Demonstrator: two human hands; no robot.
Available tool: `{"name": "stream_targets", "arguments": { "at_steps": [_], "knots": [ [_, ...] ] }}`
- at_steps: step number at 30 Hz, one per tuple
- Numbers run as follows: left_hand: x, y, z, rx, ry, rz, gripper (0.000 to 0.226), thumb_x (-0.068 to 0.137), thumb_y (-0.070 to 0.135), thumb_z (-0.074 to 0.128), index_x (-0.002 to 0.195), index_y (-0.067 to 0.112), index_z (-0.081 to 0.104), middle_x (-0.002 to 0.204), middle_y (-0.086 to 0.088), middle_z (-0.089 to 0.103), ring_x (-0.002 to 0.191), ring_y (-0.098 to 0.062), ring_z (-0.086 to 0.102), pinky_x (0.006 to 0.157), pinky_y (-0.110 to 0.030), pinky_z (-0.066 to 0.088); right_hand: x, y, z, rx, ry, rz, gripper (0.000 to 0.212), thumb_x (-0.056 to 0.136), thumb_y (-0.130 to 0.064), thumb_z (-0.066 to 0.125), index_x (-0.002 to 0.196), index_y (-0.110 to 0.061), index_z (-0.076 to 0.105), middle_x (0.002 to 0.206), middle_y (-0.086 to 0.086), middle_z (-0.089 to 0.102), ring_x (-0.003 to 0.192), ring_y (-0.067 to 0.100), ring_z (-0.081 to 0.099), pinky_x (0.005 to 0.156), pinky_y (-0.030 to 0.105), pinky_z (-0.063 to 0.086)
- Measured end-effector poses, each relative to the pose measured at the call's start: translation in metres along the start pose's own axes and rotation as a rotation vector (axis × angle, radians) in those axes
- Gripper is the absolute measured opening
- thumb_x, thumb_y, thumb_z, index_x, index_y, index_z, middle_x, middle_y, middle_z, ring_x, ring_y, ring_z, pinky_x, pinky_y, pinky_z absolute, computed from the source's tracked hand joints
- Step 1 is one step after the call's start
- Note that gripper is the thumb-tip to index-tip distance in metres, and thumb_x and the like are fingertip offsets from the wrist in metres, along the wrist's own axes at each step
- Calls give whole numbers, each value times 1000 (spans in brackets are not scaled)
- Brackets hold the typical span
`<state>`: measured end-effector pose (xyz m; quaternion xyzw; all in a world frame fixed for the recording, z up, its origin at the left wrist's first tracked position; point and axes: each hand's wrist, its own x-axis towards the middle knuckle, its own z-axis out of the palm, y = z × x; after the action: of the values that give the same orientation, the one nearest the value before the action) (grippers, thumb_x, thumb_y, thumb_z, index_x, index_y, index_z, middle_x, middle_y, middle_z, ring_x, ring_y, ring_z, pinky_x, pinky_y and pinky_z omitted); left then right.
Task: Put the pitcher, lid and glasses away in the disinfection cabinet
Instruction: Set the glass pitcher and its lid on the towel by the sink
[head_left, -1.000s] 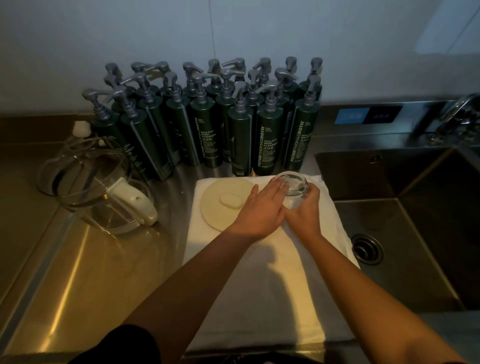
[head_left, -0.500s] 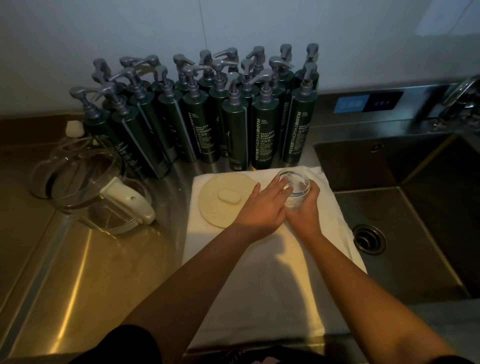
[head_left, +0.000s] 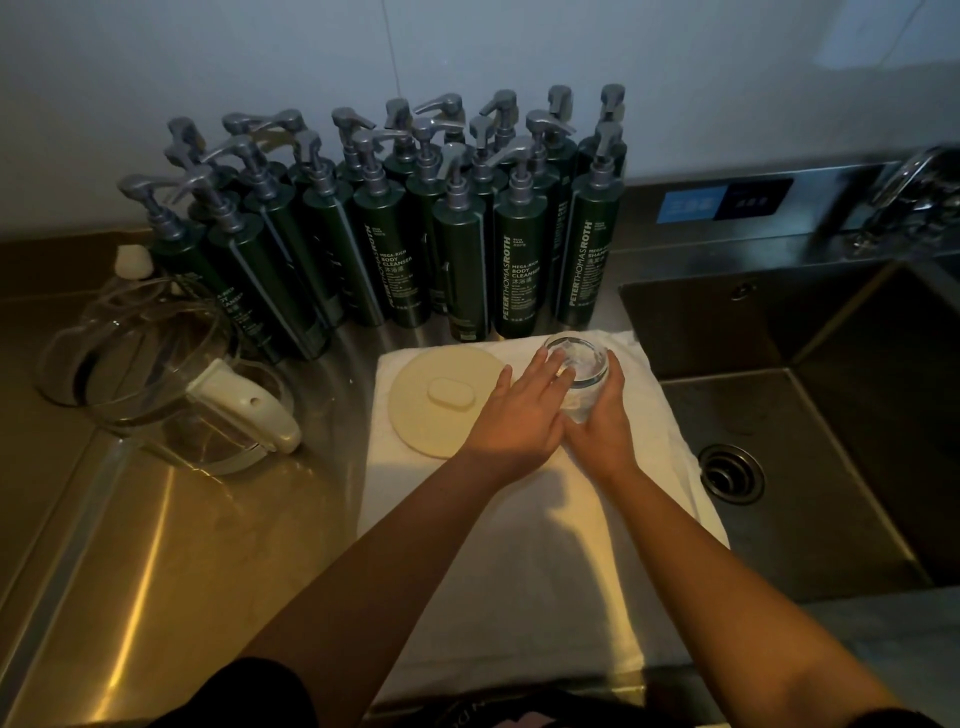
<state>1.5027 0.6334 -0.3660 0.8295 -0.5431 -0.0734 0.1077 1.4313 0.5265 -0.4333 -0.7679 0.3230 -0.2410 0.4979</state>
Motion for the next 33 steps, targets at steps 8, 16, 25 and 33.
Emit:
{"name": "stream_targets", "arguments": {
  "at_steps": [8, 16, 25, 33],
  "knots": [
    [2, 5, 0, 104, -44, -23, 61, 98, 28, 35, 150, 16, 5, 157, -3, -9, 144, -17, -10, 114, -45, 3, 4, 3, 5, -86, 20, 36, 90, 82, -24, 68, 148, -25, 6, 152, 5, 24, 136, 23, 31, 111, 43, 31],
    [-2, 6, -7, 180, -43, -13, 61, 98, 27, 35, 150, 20, 3, 157, -4, -10, 144, -23, -12, 114, -47, 2, 1, -3, 0, -39, 9, 48, 92, 79, -28, 73, 147, -21, 11, 151, 3, 25, 138, 19, 27, 113, 38, 26],
    [-37, -2, -22, 151, 106, -93, 61, 96, 20, 38, 150, 15, 10, 158, -7, 0, 144, -26, -7, 114, -45, -2, -24, -27, -6, -188, 109, -49, 85, 79, -23, 72, 145, -11, 20, 150, 9, 27, 137, 23, 26, 113, 36, 21],
    [-77, -11, -25, 43, 287, -151, 51, 74, 9, 66, 124, 2, 56, 133, -20, 52, 124, -39, 47, 97, -56, 37, -50, -78, 9, -318, 69, -232, 64, 86, -16, 63, 141, -8, 30, 148, 12, 31, 137, 25, 26, 114, 37, 19]
  ]
}}
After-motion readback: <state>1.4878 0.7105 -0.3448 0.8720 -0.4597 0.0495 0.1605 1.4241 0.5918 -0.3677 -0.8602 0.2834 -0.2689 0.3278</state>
